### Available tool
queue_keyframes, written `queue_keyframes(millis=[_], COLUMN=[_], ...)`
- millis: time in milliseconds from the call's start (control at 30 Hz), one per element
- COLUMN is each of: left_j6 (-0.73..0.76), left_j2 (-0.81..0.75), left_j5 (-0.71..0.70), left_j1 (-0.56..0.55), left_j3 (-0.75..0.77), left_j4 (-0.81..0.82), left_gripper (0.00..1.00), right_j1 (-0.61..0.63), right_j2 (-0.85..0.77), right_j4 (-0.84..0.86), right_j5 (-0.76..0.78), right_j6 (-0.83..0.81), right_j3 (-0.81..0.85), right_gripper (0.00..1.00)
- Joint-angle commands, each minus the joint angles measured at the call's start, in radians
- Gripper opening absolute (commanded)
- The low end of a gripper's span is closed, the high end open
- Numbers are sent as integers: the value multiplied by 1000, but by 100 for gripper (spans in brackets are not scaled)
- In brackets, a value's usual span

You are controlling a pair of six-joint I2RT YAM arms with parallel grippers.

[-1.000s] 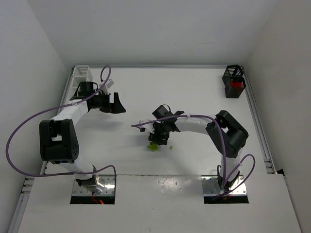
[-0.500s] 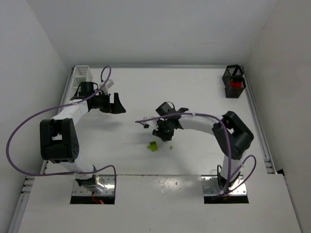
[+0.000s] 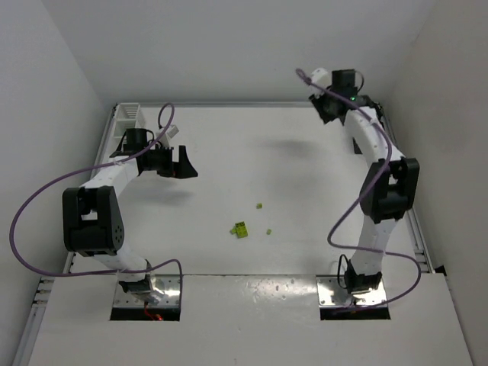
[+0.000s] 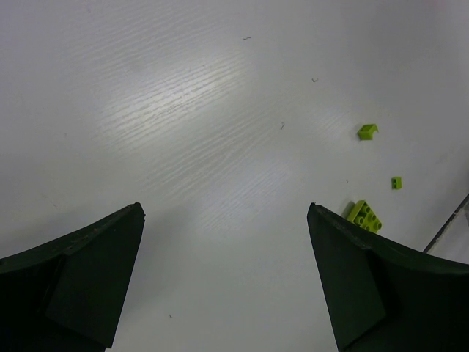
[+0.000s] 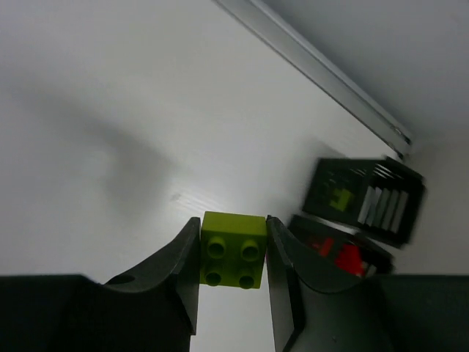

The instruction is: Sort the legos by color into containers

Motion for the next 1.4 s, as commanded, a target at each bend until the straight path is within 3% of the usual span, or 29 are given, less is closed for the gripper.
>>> queue_keyframes(millis=[0,167,800,900,1000,1033,1133,1300,1367], left_j6=[-18,-27,-47,-47,-47,-47,-56,-56,-56], left_j2=[-28,-17,3,3,15,24,35,35,24], left_j5=[45,54,53,53,53,53,62,51,51], left_j1=[15,15,15,15,15,15,15,6,6], left_j3=[20,20,41,41,50,51,61,71,71], left_j4=[33,62,81,81,81,81,81,81,81], left_gripper=[100,100,100,100,100,100,100,100,100], right_j1=[-114,-233,-307,-316,-316,-316,-316,-316,-316], right_j2=[131,292,497,517,517,517,517,419,322], right_j4=[-10,10,160,182,191,191,178,93,122], right_j5=[97,147,232,268,268,268,236,86,29], right_j6=[50,105,136,136,136,148,168,236,236], right_j3=[227,461,570,580,580,580,580,571,478], right_gripper=[3,2,1,7,26,37,49,52,53])
